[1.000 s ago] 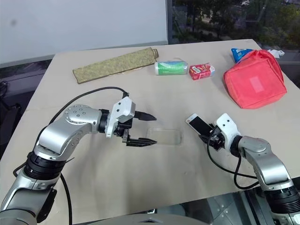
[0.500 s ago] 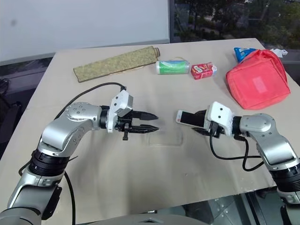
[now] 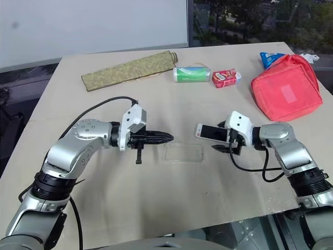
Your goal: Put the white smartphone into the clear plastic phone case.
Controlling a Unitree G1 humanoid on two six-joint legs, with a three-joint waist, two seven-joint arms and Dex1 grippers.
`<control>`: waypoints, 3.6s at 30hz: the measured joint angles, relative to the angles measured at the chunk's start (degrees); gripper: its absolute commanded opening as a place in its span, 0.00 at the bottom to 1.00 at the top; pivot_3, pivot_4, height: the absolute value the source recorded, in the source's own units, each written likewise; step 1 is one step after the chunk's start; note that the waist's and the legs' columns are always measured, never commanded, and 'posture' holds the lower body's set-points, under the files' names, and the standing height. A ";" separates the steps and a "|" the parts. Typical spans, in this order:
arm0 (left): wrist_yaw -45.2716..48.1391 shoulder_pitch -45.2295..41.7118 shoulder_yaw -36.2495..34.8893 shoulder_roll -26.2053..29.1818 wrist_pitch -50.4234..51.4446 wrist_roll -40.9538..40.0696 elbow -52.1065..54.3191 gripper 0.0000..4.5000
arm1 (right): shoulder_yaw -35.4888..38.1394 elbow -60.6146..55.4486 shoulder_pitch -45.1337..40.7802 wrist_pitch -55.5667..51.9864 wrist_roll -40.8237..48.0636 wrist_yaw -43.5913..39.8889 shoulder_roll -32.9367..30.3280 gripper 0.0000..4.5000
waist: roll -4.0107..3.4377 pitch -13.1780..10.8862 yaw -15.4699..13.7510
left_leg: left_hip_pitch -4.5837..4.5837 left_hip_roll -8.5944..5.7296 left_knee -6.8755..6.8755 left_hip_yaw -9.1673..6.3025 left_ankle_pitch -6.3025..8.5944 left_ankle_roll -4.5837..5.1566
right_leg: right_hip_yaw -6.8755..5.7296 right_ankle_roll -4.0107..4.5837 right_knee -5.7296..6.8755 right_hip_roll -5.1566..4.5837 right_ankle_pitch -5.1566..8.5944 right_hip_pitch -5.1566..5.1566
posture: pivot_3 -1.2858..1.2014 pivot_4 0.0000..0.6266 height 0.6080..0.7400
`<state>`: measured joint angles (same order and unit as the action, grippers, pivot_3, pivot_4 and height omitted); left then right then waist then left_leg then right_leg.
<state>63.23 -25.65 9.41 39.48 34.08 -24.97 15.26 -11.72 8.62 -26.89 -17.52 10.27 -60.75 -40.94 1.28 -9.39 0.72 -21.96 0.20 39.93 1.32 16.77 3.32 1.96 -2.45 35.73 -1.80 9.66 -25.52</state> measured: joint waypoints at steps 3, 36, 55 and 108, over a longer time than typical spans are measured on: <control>-0.54 0.12 -0.08 0.41 0.16 0.00 0.10 0.00 | 0.04 5.16 -1.71 0.80 -0.78 -0.20 1.57 0.99 | 0.00 -0.01 0.11 | 0.01 0.01 0.00 0.00 0.00 0.00 | 0.00 0.01 0.01 0.02 0.00 -0.01 | 0.52 0.24 1.00; -5.48 -3.80 -2.20 -1.60 0.30 -1.34 2.16 0.00 | -0.77 -10.71 -4.48 -5.97 1.77 -11.89 -0.83 0.61 | -0.09 -0.09 -0.05 | -0.08 0.01 -0.03 -0.08 0.00 -0.01 | -0.12 -0.17 -0.02 -0.05 -0.12 -0.06 | 0.52 0.24 1.00; -0.91 -1.41 9.89 -2.20 -3.73 6.90 -1.08 0.00 | -8.94 -22.13 -0.98 -8.89 -5.26 -8.80 -4.15 0.61 | -0.07 -0.10 -0.08 | -0.07 -0.01 -0.02 -0.08 0.00 -0.01 | -0.12 -0.13 -0.01 -0.04 0.08 -0.06 | 0.52 0.24 1.00; -4.32 -0.10 7.54 -6.19 -4.83 12.94 -5.83 0.00 | -7.32 -25.85 3.10 -15.60 -6.75 -9.15 -14.78 0.01 | -0.02 -0.05 0.21 | 0.06 0.05 0.09 -0.12 0.00 0.00 | -0.24 -0.23 0.09 -0.06 0.13 0.06 | 0.52 0.24 1.00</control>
<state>58.91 -25.75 16.95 33.29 29.25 -12.03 9.43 -19.05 -17.23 -23.79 -33.12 3.52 -69.90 -55.72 1.25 -9.43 0.93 -21.90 0.25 40.03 1.20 16.76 3.31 1.72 -2.68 35.82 -1.86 9.79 -25.46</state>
